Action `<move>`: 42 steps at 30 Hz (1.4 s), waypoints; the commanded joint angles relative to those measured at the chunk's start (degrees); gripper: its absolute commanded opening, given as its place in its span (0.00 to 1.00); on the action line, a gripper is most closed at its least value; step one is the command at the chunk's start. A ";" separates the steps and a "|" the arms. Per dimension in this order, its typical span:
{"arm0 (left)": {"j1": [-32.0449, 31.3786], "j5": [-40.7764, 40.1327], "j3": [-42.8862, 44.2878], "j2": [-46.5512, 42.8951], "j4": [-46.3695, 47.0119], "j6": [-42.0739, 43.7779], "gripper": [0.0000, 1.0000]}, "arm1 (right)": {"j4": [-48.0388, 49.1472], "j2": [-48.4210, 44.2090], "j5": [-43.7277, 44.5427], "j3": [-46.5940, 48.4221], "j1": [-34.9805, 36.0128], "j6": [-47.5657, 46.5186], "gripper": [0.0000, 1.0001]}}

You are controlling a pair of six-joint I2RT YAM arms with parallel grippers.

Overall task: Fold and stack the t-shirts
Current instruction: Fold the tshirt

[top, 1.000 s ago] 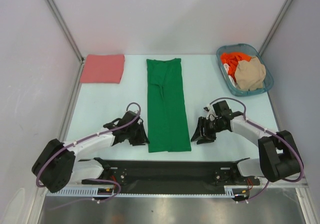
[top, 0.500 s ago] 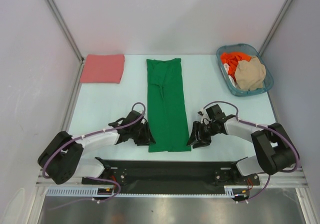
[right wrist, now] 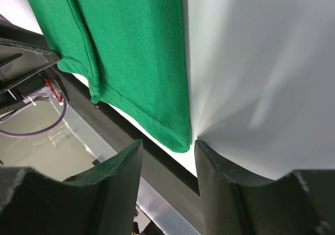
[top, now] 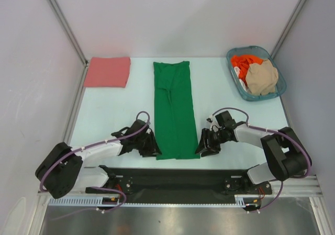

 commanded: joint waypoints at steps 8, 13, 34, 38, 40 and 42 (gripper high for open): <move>-0.53 -2.31 -1.92 2.93 -2.74 -1.32 0.26 | 1.41 2.43 2.46 -1.47 0.11 -1.13 0.41; -0.53 -3.72 -1.92 0.74 -5.29 -1.76 0.21 | 2.72 2.51 3.69 -2.44 0.64 -0.08 0.35; -1.93 -2.23 -7.02 -14.03 -6.70 -6.15 0.00 | 3.70 -13.47 8.34 -9.03 9.34 14.58 0.00; -2.38 -1.88 -6.31 -16.40 -7.93 -8.00 0.00 | 0.45 -19.71 9.40 -8.24 10.75 16.88 0.00; -2.38 -3.36 -2.65 -18.33 -10.30 -7.92 0.00 | -2.10 -22.35 9.49 -6.75 9.79 16.62 0.00; -2.03 -6.95 2.01 -18.08 -14.41 -6.08 0.00 | -4.72 -21.75 8.62 -2.54 5.86 14.26 0.00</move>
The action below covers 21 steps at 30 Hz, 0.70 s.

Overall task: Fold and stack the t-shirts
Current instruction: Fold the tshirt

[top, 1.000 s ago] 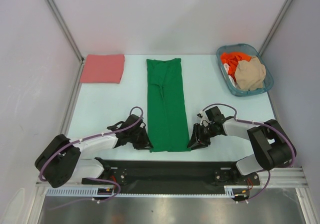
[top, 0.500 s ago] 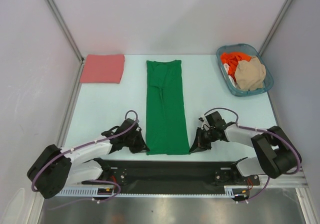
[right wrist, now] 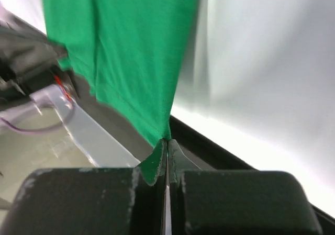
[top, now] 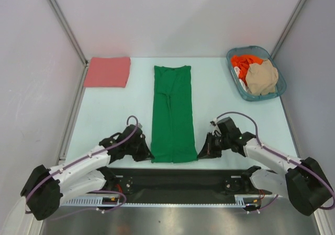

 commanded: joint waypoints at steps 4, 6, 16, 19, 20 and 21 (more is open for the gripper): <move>7.62 -2.34 21.72 8.97 -7.52 6.45 0.00 | -8.26 7.87 -2.52 17.86 -10.44 -7.22 0.00; 10.80 -1.10 26.22 13.56 -7.00 8.30 0.00 | -9.48 16.56 -3.58 26.79 -12.46 -9.59 0.00; 22.33 4.52 51.79 43.19 -4.97 16.48 0.01 | -18.80 49.87 -5.78 62.43 -19.06 -17.87 0.00; 23.65 6.02 56.11 48.12 -5.23 17.27 0.00 | -18.98 54.20 -7.01 67.53 -20.20 -17.95 0.00; 24.09 6.11 56.82 48.83 -5.32 17.28 0.00 | -19.42 55.43 -7.54 70.07 -20.46 -18.39 0.00; 24.44 6.37 57.35 49.53 -5.15 17.19 0.00 | -20.03 56.40 -7.98 71.23 -20.90 -18.57 0.00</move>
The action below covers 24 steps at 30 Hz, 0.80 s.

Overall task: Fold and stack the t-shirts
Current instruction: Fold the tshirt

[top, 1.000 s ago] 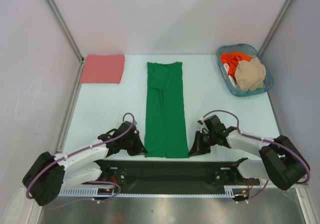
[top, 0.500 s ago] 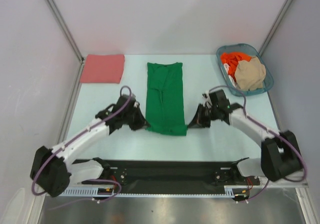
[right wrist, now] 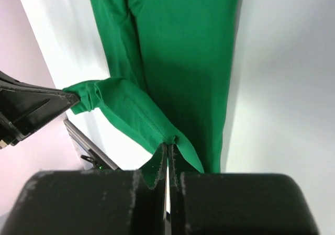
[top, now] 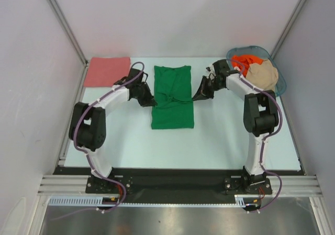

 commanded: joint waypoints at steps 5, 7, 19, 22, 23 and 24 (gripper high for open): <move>3.10 4.06 8.68 5.36 0.19 2.79 0.00 | -6.26 7.76 -4.40 11.09 -1.74 -3.06 0.00; 3.71 4.50 10.08 6.50 -0.08 2.79 0.00 | -6.61 9.08 -4.67 12.94 -1.74 -3.41 0.00; 4.59 5.74 16.06 13.80 -1.30 4.28 0.00 | -6.61 15.32 -6.42 17.94 -2.80 -3.58 0.00; 4.94 6.00 16.42 14.59 -1.40 4.46 0.00 | -7.22 16.55 -6.51 19.00 -2.88 -3.67 0.00; 4.94 6.35 16.77 15.12 -1.66 4.63 0.00 | -7.14 16.82 -6.77 19.36 -2.97 -3.67 0.00; 4.94 6.96 17.29 15.56 -2.18 4.81 0.01 | -7.31 17.26 -6.95 19.62 -3.15 -3.67 0.00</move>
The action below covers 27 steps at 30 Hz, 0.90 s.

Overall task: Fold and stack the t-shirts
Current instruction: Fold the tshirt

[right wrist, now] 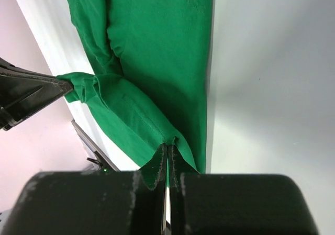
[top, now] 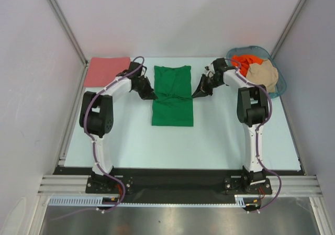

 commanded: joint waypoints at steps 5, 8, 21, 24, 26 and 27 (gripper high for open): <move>1.95 -0.47 7.04 4.21 -3.09 3.96 0.06 | -1.28 5.03 -2.65 6.32 -1.23 -0.50 0.16; 3.18 -2.49 10.28 4.91 -3.97 6.24 0.26 | -6.00 8.62 -2.04 14.04 -2.02 -2.16 0.35; -4.80 0.39 -9.00 -17.75 3.47 12.86 0.33 | -0.42 -15.96 20.18 -10.36 10.54 -6.75 0.45; -6.39 3.56 -12.37 -16.28 11.48 9.95 0.27 | 1.62 -12.90 24.58 -8.18 13.96 -4.99 0.30; -6.74 4.61 -11.68 -12.15 12.63 9.33 0.23 | 1.45 -8.60 25.21 -4.16 14.76 -4.37 0.29; -6.75 4.53 -10.46 -10.48 12.64 9.50 0.23 | 1.01 -7.10 25.73 -2.56 15.12 -4.19 0.29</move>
